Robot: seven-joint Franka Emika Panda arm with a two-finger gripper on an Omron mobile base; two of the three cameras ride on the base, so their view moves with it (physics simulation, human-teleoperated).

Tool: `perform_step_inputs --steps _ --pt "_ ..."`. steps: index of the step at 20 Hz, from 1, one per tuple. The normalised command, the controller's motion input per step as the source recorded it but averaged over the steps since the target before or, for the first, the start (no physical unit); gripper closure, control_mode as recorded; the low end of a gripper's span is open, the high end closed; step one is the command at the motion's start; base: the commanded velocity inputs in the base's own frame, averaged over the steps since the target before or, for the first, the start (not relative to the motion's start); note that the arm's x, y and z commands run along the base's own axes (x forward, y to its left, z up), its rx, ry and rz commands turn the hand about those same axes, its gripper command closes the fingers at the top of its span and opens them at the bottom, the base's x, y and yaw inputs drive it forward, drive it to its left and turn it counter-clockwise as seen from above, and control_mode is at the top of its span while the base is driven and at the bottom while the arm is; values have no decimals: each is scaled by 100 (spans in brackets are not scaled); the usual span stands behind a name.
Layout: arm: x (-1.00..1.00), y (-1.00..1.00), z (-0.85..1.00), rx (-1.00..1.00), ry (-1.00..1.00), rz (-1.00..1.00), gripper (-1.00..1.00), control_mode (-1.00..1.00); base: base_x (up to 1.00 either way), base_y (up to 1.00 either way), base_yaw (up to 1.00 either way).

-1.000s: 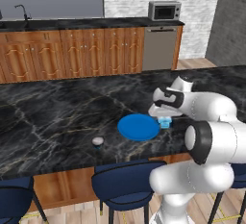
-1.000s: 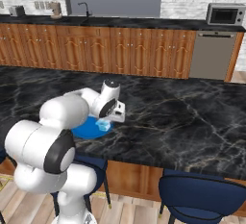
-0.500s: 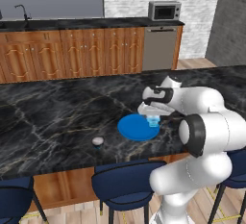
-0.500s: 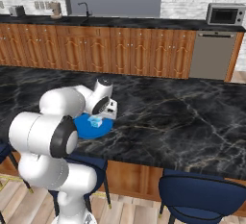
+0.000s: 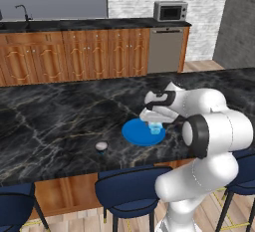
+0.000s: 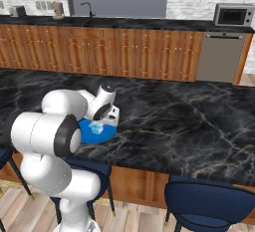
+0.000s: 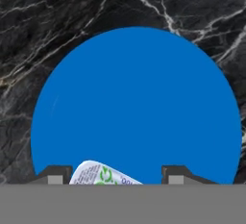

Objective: Place two yogurt containers on each plate.

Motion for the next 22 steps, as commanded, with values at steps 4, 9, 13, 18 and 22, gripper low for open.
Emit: perform_step_inputs --steps 4,9,13,18,22 --pt "17 -2 -12 6 0 0 100 -100 0 0 0" --pt "36 0 -12 5 1 0 100 -100 0 0 0" --pt "12 -2 -11 4 2 0 100 -100 0 0 0" --pt "1 -1 -25 2 1 0 100 -100 0 0 0" --pt "5 0 -31 0 1 0 100 -100 0 0 0"
